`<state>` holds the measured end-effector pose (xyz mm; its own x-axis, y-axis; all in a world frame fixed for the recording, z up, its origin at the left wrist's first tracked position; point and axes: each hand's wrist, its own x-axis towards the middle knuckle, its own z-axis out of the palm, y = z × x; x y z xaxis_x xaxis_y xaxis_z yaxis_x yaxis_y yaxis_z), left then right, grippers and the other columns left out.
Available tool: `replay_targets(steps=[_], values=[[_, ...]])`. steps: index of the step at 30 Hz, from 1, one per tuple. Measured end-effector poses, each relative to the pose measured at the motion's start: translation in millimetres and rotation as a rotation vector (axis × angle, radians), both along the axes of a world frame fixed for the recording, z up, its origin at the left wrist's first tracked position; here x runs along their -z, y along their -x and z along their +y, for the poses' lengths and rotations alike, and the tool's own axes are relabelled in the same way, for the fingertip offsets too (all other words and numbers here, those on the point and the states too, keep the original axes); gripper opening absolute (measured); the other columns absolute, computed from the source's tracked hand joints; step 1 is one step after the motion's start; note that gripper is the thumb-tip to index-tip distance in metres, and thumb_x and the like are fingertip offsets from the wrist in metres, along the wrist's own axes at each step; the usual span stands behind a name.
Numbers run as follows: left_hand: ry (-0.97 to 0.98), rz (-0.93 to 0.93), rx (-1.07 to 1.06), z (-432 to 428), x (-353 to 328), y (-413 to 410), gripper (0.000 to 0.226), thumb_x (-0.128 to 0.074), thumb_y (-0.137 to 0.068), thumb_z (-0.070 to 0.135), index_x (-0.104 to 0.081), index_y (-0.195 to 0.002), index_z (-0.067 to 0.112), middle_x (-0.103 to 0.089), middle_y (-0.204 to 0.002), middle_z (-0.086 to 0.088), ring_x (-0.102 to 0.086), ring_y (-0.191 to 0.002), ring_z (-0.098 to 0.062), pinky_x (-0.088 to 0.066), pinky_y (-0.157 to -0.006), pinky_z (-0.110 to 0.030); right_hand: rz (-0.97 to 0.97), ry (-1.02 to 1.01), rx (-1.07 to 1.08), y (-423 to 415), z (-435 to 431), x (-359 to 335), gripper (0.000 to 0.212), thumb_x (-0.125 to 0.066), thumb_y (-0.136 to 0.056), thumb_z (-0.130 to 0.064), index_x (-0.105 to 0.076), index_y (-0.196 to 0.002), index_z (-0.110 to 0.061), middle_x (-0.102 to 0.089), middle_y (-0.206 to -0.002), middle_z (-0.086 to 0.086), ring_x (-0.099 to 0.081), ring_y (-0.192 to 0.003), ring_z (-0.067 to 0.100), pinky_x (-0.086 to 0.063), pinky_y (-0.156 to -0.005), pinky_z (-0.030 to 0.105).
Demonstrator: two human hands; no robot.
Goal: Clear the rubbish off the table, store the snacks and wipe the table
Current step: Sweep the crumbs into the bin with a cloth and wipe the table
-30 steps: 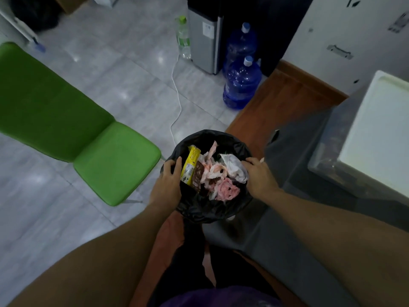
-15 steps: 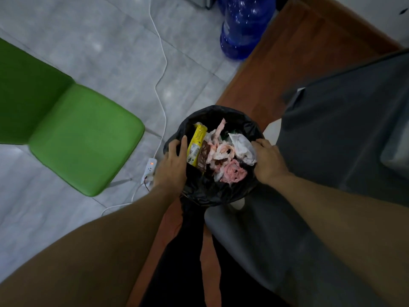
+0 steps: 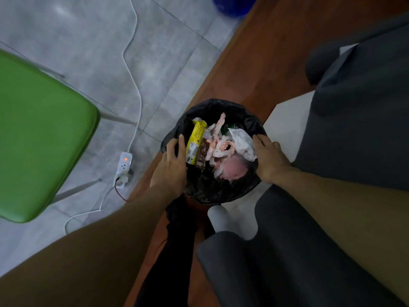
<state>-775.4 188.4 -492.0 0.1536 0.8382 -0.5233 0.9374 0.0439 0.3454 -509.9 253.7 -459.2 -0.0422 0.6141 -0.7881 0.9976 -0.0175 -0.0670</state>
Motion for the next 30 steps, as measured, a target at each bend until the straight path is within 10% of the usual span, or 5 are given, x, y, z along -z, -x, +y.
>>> replay_targets(steps=[10,22,30], values=[[0.057,-0.075,-0.002,-0.8,51.6,-13.9,0.091,-0.058,-0.096,0.021,0.009,-0.154,0.002,0.001,-0.155,-0.019,-0.025,-0.141,-0.039,-0.038,-0.111,-0.042,-0.002,-0.013,0.01,-13.7,-1.7,57.6,0.097,-0.068,-0.084,0.006,-0.009,-0.159,-0.011,-0.009,-0.164,0.003,-0.031,-0.13,0.037,-0.04,-0.103,0.039],[0.365,-0.014,0.226,-3.4,41.4,-4.2,0.101,-0.062,-0.09,0.016,0.016,-0.154,0.01,0.018,-0.157,-0.008,-0.048,-0.126,-0.037,-0.05,-0.094,-0.041,-0.062,0.259,0.038,-3.9,-16.8,51.5,0.097,-0.062,-0.091,-0.003,0.004,-0.161,-0.017,0.016,-0.167,0.004,-0.001,-0.152,0.039,-0.024,-0.122,0.041],[0.326,0.0,0.182,39.1,-31.6,-7.9,0.081,-0.051,-0.094,0.019,-0.001,-0.158,0.016,-0.002,-0.165,-0.005,-0.025,-0.147,-0.032,-0.035,-0.112,-0.043,0.047,0.106,0.049,20.3,3.6,-19.7,0.075,-0.054,-0.098,-0.034,-0.014,-0.16,-0.02,-0.01,-0.167,0.008,-0.015,-0.148,0.038,-0.031,-0.116,0.051]])
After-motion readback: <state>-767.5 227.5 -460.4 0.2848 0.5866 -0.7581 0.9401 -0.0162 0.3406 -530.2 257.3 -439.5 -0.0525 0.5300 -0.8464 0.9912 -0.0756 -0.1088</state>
